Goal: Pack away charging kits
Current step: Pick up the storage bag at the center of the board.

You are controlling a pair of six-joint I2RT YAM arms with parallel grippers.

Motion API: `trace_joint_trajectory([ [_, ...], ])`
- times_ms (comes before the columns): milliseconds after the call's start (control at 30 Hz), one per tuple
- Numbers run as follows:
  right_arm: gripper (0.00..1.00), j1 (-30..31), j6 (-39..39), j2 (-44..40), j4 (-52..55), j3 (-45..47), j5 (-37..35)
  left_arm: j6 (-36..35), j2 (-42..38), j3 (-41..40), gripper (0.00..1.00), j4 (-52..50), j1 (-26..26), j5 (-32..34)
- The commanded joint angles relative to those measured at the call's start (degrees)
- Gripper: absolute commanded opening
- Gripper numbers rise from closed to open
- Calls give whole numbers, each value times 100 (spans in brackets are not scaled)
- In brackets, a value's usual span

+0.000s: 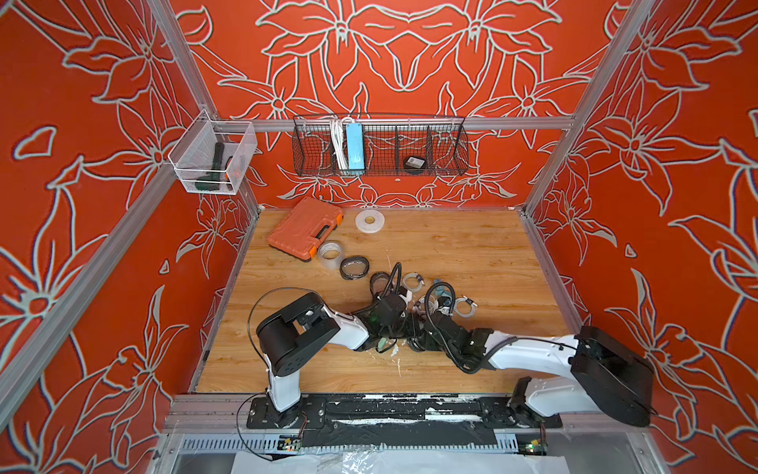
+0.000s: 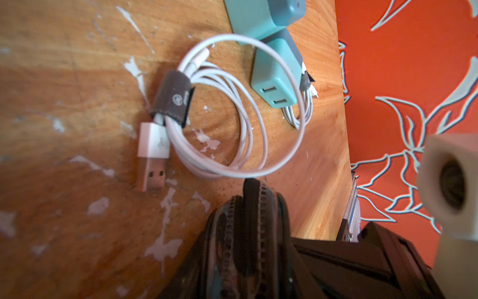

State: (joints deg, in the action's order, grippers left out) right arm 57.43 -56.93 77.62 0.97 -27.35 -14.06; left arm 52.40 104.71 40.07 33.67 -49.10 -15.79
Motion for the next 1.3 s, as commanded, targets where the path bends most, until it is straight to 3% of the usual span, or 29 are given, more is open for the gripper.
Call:
trace_joint_trajectory([
  [0,0,41,4,140,243,7,150,-81,446,-192,32,-1318,-64,-37],
  [167,2,41,50,29,363,-55,158,-90,454,-132,20,-1328,-64,-134],
  [400,46,41,576,-995,993,-361,129,-184,-137,126,1,-1444,-64,-265],
  [533,74,40,1018,-1980,1112,-370,-37,-230,-914,237,0,-1746,-64,96],
  [600,88,43,685,-2492,1173,-173,-668,-269,-1367,252,0,-1813,-64,317],
  [667,95,40,617,-2894,736,20,-983,-362,-1796,296,0,-1920,-64,476],
  [767,93,40,1143,-3482,928,-287,-1296,-480,-2493,246,0,-1903,-64,805],
  [867,98,44,845,-4098,1400,-368,-1862,-730,-3166,-255,0,-943,-64,878],
  [933,98,40,982,-4544,1232,-248,-1495,-701,-3532,-337,0,-974,-47,1122],
  [1033,94,58,1727,-5261,79,200,18,-1163,-3831,125,0,-1528,-47,1262],
  [1133,89,148,2012,-5416,299,61,393,-1565,-4290,59,0,-1014,-52,1017],
  [1267,78,469,2525,-4726,181,-156,428,-2192,-5191,-90,0,-562,-62,1096],
])
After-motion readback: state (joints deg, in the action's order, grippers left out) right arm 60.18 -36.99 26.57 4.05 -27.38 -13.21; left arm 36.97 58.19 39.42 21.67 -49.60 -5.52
